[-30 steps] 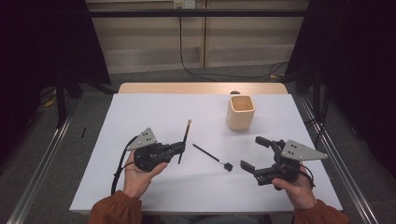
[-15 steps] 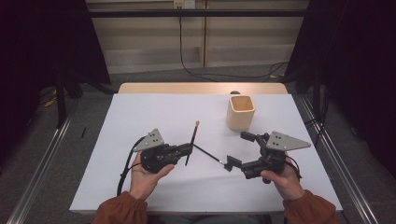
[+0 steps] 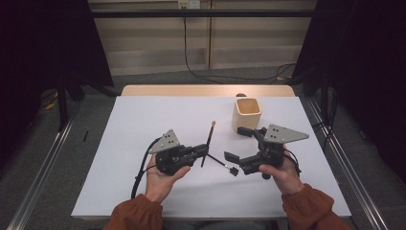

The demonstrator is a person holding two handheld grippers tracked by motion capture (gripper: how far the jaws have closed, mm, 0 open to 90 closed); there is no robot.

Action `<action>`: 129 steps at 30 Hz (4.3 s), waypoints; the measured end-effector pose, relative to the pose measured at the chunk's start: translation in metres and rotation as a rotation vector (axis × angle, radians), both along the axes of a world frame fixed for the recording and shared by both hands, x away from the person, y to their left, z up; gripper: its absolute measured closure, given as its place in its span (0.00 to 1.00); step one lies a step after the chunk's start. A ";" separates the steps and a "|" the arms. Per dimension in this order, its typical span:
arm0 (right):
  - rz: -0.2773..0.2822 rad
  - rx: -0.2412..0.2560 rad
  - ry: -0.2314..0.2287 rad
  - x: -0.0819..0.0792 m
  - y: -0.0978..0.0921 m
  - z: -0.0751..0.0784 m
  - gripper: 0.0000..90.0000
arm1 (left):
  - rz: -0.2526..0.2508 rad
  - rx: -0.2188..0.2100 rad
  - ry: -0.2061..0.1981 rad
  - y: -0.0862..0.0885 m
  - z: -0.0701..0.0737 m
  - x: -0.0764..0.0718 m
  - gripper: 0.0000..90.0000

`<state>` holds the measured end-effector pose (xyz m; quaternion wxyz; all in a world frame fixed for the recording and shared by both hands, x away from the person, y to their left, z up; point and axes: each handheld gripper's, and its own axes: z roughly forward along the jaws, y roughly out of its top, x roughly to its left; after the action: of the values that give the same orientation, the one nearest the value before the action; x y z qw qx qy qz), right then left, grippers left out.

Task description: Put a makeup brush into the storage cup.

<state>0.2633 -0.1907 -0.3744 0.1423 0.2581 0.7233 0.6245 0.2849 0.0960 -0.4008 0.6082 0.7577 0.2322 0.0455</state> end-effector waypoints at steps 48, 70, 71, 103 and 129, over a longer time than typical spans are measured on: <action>0.136 0.042 0.139 0.033 0.035 -0.010 0.93 | -0.025 0.032 -0.019 -0.011 -0.011 -0.001 0.94; 0.125 0.011 0.126 0.031 0.036 -0.007 0.93 | -0.006 0.022 -0.029 -0.010 -0.015 -0.001 0.78; 0.125 0.011 0.126 0.031 0.036 -0.007 0.93 | -0.011 0.025 -0.026 -0.010 -0.015 0.000 0.76; 0.094 0.000 0.101 0.027 0.025 -0.002 0.93 | 0.073 0.060 0.006 0.005 -0.009 0.002 0.02; -0.025 -0.024 0.086 0.023 -0.020 0.001 0.93 | 0.287 0.101 -0.043 0.066 -0.023 -0.011 0.02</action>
<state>0.2863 -0.2111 -0.3731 0.1220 0.2923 0.7328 0.6022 0.2740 0.1617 -0.4236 0.5614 0.7452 0.3224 0.1597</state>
